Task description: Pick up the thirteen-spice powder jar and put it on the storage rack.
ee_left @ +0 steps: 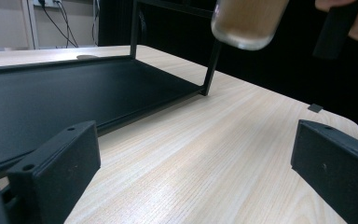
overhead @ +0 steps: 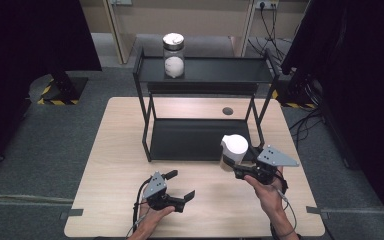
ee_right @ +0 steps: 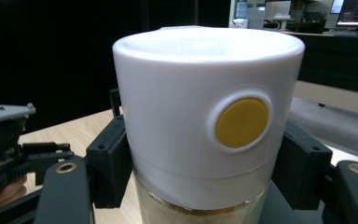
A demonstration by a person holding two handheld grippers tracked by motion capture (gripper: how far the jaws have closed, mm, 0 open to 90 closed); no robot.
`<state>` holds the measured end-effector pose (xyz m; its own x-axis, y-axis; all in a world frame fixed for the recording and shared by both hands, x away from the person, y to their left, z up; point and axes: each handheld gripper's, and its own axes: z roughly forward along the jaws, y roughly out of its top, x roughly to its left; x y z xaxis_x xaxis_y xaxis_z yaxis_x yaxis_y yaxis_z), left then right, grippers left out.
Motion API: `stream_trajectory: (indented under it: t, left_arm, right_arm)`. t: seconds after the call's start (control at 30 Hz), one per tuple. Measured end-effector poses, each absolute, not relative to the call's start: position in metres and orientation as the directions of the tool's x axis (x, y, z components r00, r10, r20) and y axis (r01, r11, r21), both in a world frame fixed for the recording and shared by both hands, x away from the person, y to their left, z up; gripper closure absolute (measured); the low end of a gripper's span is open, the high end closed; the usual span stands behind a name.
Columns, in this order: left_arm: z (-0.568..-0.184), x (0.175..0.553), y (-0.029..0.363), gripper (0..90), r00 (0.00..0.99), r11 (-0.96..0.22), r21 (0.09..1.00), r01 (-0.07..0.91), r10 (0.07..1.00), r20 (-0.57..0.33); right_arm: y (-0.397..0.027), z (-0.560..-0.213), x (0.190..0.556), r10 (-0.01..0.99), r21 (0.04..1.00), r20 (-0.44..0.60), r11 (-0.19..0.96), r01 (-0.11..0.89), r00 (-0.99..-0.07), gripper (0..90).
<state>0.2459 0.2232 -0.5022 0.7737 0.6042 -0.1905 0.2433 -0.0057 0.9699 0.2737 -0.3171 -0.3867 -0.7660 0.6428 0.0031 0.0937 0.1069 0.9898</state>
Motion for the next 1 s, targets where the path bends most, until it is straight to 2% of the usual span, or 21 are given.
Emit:
stream_trajectory:
  t: [0.77, 1.0]
  left_arm:
    - [-0.503, 0.246, 0.224, 1.0, 0.771, -0.001, 0.969, 0.248, 0.605, -0.197]
    - [-0.503, 0.247, 0.224, 1.0, 0.772, 0.000, 0.968, 0.251, 0.604, -0.200]
  right_arm:
    - [-0.302, -0.312, 0.306, 0.559, 0.988, 0.035, 0.106, 0.113, -0.828, 30.8]
    - [-0.292, -0.287, 0.315, 0.554, 0.988, 0.010, 0.124, 0.094, -0.833, 30.8]
